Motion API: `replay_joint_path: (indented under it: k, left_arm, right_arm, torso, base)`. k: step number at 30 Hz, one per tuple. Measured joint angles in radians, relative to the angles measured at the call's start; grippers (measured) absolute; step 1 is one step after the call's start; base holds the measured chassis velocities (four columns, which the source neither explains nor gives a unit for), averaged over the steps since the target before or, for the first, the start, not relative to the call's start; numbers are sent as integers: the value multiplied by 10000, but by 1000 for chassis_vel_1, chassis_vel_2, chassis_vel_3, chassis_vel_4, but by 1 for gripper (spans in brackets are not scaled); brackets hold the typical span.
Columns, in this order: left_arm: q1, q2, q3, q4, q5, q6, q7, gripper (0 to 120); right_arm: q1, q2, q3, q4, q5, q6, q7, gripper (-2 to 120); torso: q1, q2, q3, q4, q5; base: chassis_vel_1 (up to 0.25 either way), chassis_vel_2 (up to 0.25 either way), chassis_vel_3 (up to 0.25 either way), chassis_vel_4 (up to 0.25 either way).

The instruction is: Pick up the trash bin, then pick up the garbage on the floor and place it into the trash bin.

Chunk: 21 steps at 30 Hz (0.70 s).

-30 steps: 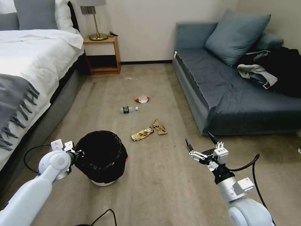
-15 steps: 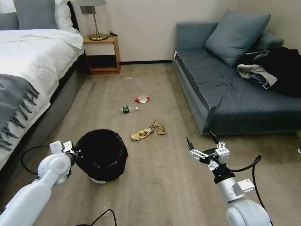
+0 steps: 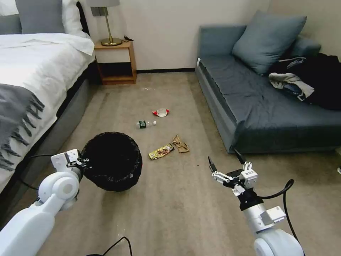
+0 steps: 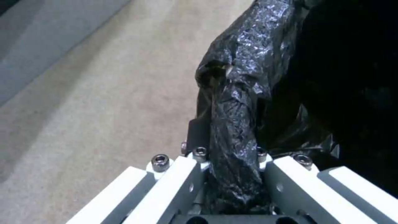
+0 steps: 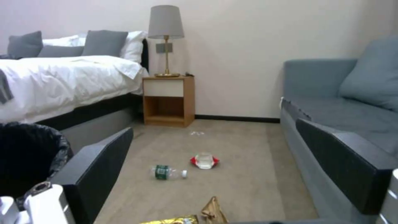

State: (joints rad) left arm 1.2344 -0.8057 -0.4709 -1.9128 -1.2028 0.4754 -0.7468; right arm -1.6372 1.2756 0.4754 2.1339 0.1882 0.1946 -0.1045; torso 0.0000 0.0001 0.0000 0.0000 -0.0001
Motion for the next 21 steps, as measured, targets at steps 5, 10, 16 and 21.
replay_joint_path:
  k: [5,10,16,21]
  left_arm:
    - [72,-58,-65,-71,110,-124,22,3]
    - [66,-103,-117,-101,279,-300,-8,3]
    - [67,-88,-199,-46,591,-443,29,3]
    - [41,-87,-226,46,701,-564,52,3]
  right_arm:
    - [-71,37,-11,36,-63,24,-55,100]
    - [-135,86,-50,68,-146,39,-79,100]
    - [-183,115,-60,103,-174,54,-115,100]
    - [-243,123,-56,116,-212,74,-196,100]
  torso:
    - [0,0,0,0,0]
    - [-1,0,0,-1,1]
    - [0,0,0,1,1]
    - [0,0,0,0,0]
  base:
    - [0,0,0,0]
    - [0,0,0,0]
    - [0,0,0,0]
    - [0,0,0,0]
